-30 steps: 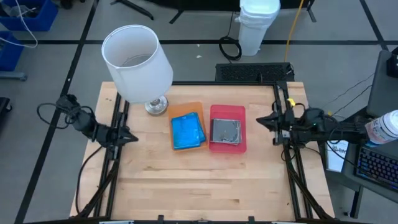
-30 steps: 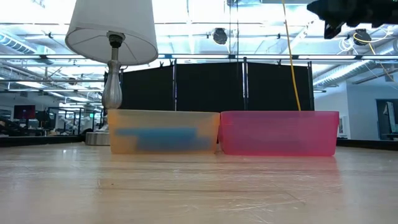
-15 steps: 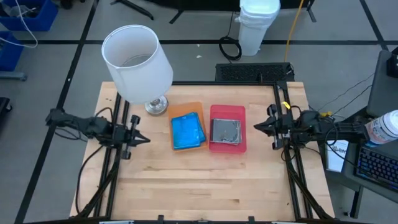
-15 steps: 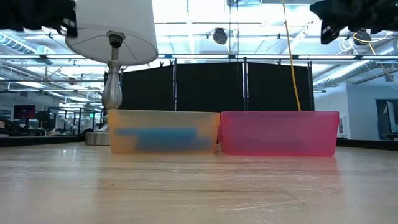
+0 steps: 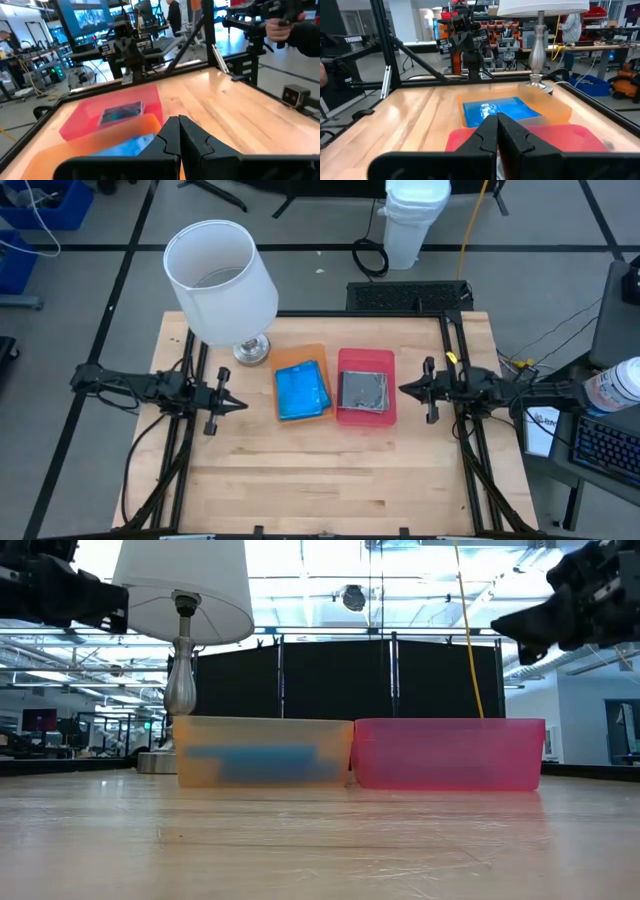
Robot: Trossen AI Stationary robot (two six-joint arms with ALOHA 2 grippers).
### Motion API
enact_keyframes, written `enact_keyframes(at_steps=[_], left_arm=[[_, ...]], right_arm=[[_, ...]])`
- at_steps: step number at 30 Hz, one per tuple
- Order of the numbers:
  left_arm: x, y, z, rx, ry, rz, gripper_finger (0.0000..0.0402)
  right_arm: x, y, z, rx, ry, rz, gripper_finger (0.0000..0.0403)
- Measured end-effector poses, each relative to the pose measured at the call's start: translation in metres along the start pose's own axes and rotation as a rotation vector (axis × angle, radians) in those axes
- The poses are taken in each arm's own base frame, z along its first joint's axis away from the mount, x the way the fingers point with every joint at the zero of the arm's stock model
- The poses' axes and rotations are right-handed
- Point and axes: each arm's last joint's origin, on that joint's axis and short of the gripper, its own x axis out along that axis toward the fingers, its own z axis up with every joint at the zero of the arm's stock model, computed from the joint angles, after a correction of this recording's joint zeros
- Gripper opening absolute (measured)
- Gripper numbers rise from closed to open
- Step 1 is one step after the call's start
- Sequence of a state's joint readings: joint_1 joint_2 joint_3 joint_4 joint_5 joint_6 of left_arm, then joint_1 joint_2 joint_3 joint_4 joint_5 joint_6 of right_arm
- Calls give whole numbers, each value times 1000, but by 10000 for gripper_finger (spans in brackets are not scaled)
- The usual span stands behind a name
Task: Pick & place jewel cases by type
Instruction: Return to Home Position
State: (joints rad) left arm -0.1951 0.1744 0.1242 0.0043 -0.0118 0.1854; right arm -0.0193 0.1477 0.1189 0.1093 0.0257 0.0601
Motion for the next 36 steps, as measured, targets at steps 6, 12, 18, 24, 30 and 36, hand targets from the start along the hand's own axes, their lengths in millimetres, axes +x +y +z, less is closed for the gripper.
enact_keyframes(at_steps=[6, 12, 18, 24, 30, 36], left_arm=[[-14, -1, -5, 4, 11, 4, 0], [-15, -2, -10, -10, 49, 21, 0], [-9, -4, -21, -8, 41, 8, 0], [-8, -4, -21, -8, 4, 19, 0], [-8, -4, -20, -24, -4, 31, 26], [-8, -3, -19, -25, -17, 33, 53]], right_arm=[[-7, 0, -4, 11, -69, 3, 0], [-9, 0, -6, 8, -61, 6, 0], [-8, -2, -4, -1, -90, -10, 0], [-8, -2, 0, 10, -135, -13, 0], [-8, -2, -1, -22, -120, -13, 0], [-8, -2, 1, -19, -145, -12, 0]])
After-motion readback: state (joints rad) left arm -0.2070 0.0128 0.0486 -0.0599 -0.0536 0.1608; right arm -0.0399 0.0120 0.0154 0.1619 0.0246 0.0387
